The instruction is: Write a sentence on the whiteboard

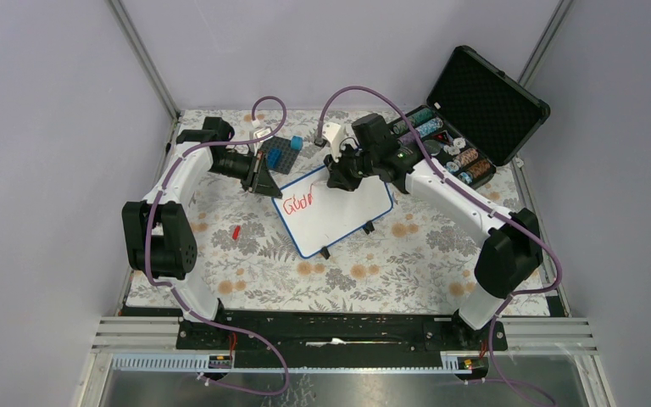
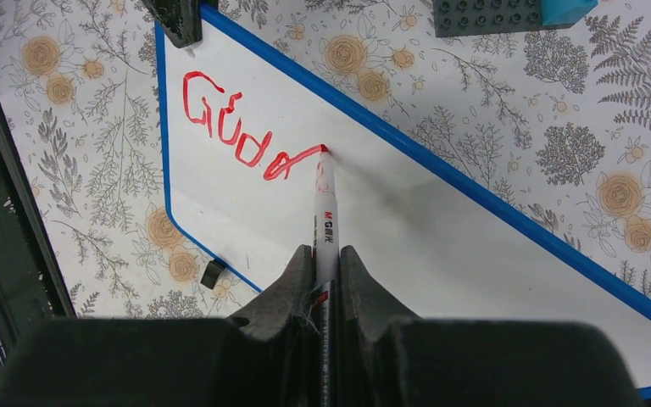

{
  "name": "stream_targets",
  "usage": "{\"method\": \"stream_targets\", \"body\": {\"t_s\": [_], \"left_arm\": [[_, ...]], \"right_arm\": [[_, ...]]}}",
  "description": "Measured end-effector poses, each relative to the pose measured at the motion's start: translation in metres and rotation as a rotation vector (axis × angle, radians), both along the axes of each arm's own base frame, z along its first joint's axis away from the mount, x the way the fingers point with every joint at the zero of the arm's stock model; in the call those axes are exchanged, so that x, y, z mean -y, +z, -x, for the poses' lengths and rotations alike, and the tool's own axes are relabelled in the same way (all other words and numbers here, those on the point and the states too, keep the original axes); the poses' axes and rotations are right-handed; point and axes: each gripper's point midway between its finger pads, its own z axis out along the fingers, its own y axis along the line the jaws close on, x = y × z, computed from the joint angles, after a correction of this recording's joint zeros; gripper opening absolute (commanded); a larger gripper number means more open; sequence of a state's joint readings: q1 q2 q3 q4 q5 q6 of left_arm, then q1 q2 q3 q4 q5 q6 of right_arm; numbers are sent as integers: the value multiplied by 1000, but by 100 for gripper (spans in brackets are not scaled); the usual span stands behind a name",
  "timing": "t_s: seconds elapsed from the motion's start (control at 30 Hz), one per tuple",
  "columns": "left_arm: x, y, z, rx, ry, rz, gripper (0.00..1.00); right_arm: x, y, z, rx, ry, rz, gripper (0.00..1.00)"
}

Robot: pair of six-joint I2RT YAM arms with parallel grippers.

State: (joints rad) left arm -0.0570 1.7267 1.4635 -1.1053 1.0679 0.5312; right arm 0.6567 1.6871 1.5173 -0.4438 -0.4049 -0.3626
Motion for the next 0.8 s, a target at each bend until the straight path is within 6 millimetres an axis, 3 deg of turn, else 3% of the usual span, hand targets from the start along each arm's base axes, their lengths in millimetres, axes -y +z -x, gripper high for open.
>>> {"method": "stream_targets", "body": {"t_s": [0.8], "left_arm": [[-1, -2, -1, 3, 2, -10, 0]], "right_arm": [[3, -31, 22, -75, 50, 34, 0]]}}
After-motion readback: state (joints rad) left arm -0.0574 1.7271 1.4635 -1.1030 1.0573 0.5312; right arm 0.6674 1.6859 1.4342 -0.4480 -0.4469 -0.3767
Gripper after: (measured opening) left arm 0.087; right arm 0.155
